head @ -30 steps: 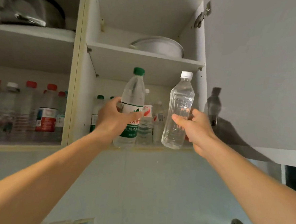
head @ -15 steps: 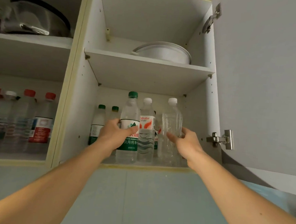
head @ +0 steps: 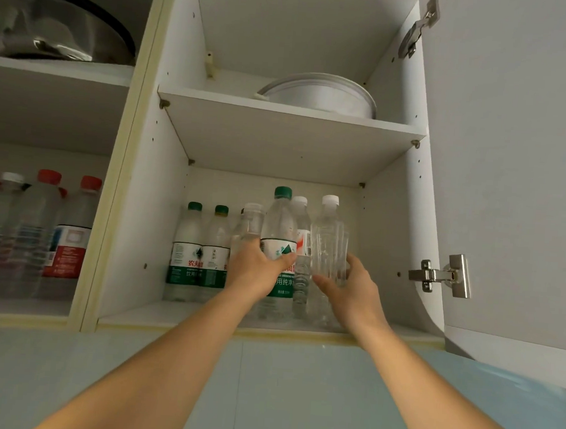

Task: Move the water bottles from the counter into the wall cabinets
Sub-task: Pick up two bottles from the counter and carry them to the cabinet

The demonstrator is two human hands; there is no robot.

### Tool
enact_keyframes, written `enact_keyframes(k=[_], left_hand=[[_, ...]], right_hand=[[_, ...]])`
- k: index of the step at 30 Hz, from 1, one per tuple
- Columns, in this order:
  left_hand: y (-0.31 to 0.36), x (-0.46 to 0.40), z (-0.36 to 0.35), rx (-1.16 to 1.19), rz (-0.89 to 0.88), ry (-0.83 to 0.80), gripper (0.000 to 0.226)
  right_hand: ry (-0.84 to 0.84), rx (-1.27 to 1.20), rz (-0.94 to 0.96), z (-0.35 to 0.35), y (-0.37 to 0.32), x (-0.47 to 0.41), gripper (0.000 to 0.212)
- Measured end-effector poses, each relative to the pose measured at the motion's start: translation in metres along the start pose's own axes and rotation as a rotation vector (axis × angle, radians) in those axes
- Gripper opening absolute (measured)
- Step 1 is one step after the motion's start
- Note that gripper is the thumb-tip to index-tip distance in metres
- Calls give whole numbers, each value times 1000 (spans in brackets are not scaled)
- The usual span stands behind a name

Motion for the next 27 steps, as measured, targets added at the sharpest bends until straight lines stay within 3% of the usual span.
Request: enact_keyframes(k=[6,8,13,17,20,24,27], left_hand=[[2,0,-4,-34,-19,5,31],[5,3,-3,-81,-52,6,32],[10,17,15,-347,-193,37,58],[11,30,43,-370,-239,20,59],[23,47,68,-341,-320,28,46],[37,89,107,-217,-514,50,15],[17,122,134,-94,-497,3,14]], right_hand=[[27,135,10,-4,2,0,59],[36,163,14,-4,2,1,69],[46,222,55,-1,-6,9,98],[166,186,160,13,-26,28,81],[228,143,330,19,-50,61,60],[219,17,446,10,-72,117,38],[144,-66,393,-13,-75,160,31]])
Point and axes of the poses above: each hand's wrist, its own x-axis away from the middle knuckle, its own z-axis out of the back of the hand, y = z × x, the point moved 10 cm from there along -x, towards the middle knuckle, and after that the axes turned 5 degrees about y, right-handed, at the moved point
